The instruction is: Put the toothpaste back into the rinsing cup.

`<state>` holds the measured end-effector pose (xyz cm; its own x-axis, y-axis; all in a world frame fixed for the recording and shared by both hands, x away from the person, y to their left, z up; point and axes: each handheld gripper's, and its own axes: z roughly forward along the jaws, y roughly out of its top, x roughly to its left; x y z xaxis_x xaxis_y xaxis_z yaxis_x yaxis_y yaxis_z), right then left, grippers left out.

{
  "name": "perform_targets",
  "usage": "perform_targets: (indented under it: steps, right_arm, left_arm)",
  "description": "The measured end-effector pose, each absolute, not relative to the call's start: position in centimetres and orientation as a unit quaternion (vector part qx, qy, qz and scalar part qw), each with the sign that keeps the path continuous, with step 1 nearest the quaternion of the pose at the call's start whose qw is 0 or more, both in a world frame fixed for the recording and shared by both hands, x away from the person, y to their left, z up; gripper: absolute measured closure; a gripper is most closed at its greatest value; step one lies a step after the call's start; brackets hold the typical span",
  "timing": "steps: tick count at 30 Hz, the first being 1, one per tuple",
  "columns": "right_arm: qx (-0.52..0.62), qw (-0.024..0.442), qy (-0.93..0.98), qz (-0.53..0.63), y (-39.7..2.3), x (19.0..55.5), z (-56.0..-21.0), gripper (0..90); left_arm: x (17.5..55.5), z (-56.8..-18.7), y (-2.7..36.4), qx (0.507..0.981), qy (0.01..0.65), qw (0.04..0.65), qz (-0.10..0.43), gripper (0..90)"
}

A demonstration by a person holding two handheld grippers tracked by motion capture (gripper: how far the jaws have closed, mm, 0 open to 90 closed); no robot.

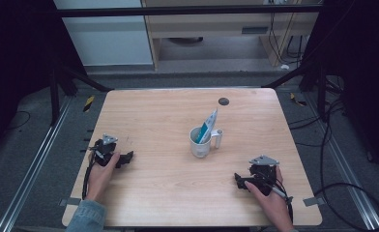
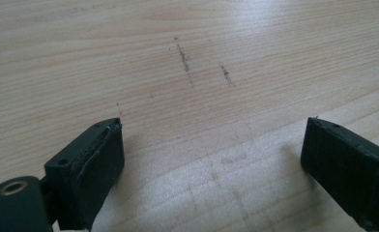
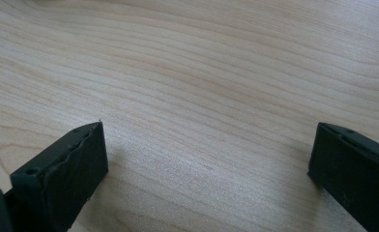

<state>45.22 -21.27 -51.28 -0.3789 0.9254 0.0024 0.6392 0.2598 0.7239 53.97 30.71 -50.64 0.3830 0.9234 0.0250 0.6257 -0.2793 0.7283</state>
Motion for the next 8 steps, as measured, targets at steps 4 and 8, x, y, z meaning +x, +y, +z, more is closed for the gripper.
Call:
perform_targets:
  steps: [4, 8]
  right_arm:
    - [0.512, 0.219, 0.763, 0.327, -21.28, 45.23, -51.29, 0.4]
    - [0.513, 0.218, 0.763, 0.328, -21.27, 45.22, -51.28, 0.4]
  left_arm:
    - [54.23, -50.68, 30.68, 0.772, 0.500, 0.322, 0.224, 4.6]
    - [54.22, -50.70, 30.64, 0.770, 0.505, 0.318, 0.224, 2.3]
